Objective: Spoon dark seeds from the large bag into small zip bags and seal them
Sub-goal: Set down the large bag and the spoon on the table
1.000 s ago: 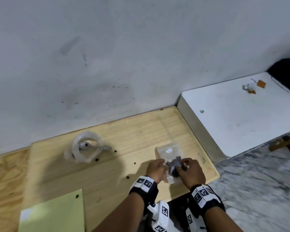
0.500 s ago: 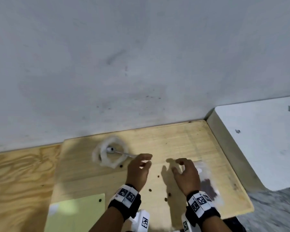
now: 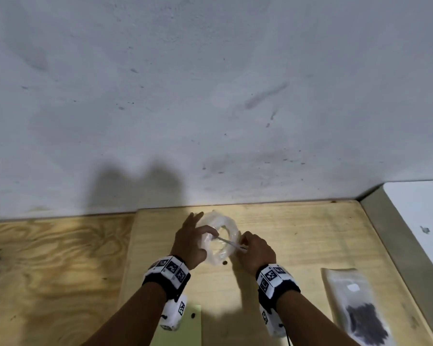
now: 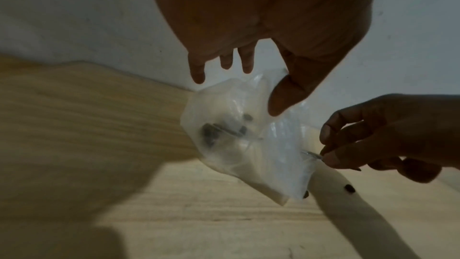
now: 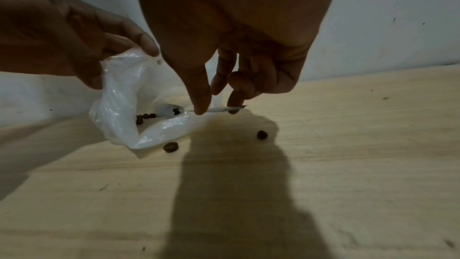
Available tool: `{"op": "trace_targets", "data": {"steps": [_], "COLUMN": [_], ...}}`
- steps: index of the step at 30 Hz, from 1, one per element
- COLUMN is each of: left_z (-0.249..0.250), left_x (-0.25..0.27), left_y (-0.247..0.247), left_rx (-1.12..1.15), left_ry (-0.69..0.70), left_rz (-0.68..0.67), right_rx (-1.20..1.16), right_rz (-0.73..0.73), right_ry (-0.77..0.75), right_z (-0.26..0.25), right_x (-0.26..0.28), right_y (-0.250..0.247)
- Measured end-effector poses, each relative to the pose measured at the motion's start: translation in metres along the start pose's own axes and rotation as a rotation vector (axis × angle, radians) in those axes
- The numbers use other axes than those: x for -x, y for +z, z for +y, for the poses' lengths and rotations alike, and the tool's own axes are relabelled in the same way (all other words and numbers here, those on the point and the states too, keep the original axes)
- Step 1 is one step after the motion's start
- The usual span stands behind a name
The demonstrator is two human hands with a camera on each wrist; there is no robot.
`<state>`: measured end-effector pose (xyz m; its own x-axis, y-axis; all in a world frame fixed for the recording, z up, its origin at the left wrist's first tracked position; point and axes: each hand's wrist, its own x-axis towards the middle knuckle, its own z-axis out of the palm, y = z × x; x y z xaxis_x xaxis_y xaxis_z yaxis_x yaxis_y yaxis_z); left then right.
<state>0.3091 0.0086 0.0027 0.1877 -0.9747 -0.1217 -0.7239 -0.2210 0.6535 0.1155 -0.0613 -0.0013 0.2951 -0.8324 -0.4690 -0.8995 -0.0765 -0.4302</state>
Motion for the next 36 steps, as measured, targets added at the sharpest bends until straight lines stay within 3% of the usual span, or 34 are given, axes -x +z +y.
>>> {"op": "trace_targets", "data": {"steps": [9, 16, 20, 27, 31, 36], "left_z": [-0.006, -0.011, -0.017, -0.018, -0.019, -0.021], "left_x": [-0.035, -0.037, -0.036, -0.029, -0.021, -0.004], "left_y": [0.022, 0.030, 0.039, 0.044, 0.041, 0.037], "left_rx": [-0.094, -0.170, -0.055, 0.177, 0.323, 0.546], "left_ry": [-0.019, -0.075, -0.161, -0.311, -0.473, -0.601], "left_rz": [-0.314, -0.189, -0.178, -0.046, 0.021, 0.217], "right_rx": [-0.026, -0.069, -0.261, -0.538, -0.554, -0.478], "right_rz": [-0.034, -0.086, -0.115, 0.149, 0.191, 0.219], "right_ry": [0.021, -0.015, -0.013, 0.131, 0.260, 0.337], "right_z": [-0.009, 0.025, 0.062, 0.113, 0.119, 0.116], "right_x": [-0.013, -0.017, -0.010, -0.012, -0.021, -0.023], "right_y": [-0.001, -0.032, -0.064, -0.059, -0.038, -0.029]}}
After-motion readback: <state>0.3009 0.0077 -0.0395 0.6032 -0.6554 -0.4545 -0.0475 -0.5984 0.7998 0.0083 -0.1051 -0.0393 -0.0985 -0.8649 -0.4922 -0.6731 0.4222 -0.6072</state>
